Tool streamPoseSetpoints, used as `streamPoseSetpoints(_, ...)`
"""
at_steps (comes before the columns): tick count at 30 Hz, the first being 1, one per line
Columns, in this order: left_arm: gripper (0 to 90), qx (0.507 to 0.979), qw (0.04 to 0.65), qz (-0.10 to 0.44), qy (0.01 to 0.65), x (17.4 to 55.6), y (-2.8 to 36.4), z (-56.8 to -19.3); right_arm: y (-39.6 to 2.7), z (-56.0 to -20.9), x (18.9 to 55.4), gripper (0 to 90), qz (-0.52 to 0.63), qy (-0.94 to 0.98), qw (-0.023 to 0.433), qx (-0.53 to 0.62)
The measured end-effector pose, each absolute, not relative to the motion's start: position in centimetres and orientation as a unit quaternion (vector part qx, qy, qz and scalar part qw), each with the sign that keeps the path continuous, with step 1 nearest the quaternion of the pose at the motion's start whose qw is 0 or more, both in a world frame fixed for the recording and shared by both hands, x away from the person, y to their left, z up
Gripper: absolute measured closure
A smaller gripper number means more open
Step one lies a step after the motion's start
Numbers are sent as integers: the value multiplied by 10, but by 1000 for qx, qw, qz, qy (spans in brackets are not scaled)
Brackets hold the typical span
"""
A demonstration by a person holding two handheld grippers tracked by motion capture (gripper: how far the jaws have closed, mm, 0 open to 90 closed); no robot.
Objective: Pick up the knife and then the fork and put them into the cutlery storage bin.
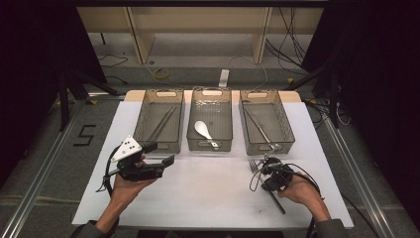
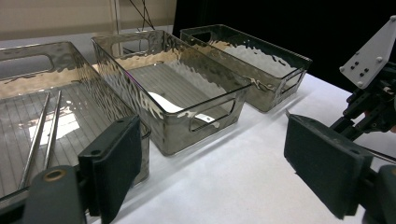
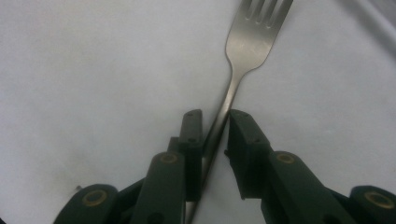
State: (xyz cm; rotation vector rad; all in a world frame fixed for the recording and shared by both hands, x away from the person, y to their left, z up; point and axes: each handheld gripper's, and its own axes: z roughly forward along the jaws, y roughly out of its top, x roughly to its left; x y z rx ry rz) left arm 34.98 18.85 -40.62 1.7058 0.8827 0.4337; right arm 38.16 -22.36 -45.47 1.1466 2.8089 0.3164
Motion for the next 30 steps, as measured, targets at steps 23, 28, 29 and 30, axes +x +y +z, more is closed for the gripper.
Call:
streamPoseSetpoints(23, 188, 722, 553, 185, 373, 350, 189, -406, -222, -454, 383, 854, 99, 926, 51, 361)
streamPoseSetpoints(28, 188, 722, 553, 184, 373, 350, 188, -406, -224, -451, 383, 855, 103, 926, 57, 359)
streamPoseSetpoints(29, 188, 722, 553, 185, 373, 350, 188, -406, -224, -450, 383, 855, 108, 925, 59, 360)
streamPoseSetpoints(30, 188, 722, 553, 185, 373, 350, 189, -406, -225, -448, 383, 855, 109, 924, 60, 361)
